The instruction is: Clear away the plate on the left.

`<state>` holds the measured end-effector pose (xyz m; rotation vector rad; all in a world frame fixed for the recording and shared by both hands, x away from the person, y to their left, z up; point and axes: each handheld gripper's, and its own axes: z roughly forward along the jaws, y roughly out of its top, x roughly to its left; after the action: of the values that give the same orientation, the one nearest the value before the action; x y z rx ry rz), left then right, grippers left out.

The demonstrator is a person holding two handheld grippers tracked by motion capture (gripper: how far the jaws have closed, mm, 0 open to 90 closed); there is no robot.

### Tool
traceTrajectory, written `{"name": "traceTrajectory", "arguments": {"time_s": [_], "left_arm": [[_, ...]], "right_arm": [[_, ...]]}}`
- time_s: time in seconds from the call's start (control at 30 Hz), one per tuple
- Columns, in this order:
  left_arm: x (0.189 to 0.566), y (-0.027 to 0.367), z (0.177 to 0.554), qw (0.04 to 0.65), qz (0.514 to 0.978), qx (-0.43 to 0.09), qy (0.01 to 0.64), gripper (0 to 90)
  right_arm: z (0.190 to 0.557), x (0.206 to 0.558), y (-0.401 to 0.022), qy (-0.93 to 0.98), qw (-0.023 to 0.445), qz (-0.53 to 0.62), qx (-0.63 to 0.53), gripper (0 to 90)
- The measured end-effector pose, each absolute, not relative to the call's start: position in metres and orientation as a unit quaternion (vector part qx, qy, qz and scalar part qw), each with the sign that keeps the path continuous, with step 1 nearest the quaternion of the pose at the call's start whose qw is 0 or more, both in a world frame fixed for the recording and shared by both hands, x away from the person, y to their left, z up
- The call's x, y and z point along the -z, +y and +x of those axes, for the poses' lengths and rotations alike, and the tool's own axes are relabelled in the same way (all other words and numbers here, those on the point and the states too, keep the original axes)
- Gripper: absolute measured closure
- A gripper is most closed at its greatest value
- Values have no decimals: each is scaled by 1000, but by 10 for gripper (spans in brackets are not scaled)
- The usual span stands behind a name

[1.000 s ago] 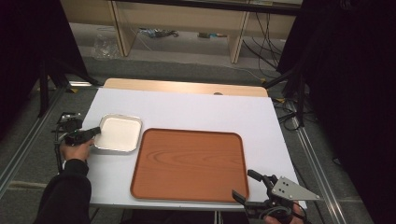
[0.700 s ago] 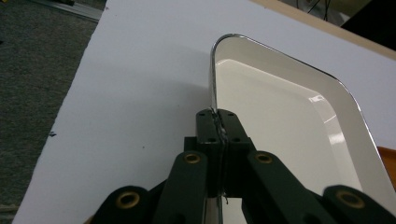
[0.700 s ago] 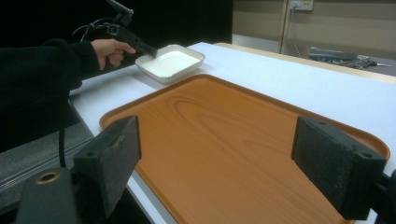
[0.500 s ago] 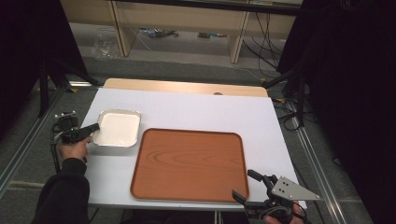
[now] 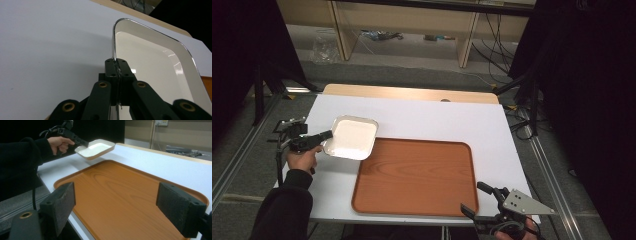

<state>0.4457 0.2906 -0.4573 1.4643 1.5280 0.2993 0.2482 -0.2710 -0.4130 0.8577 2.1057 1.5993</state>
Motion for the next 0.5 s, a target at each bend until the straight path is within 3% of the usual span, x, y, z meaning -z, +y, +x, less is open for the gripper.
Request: {"name": "traceTrajectory", "arguments": {"time_s": [0.5], "left_arm": [[460, 237, 436, 476, 668, -66, 568, 882]], "right_arm": [[248, 413, -270, 741, 174, 303, -574, 169]]}}
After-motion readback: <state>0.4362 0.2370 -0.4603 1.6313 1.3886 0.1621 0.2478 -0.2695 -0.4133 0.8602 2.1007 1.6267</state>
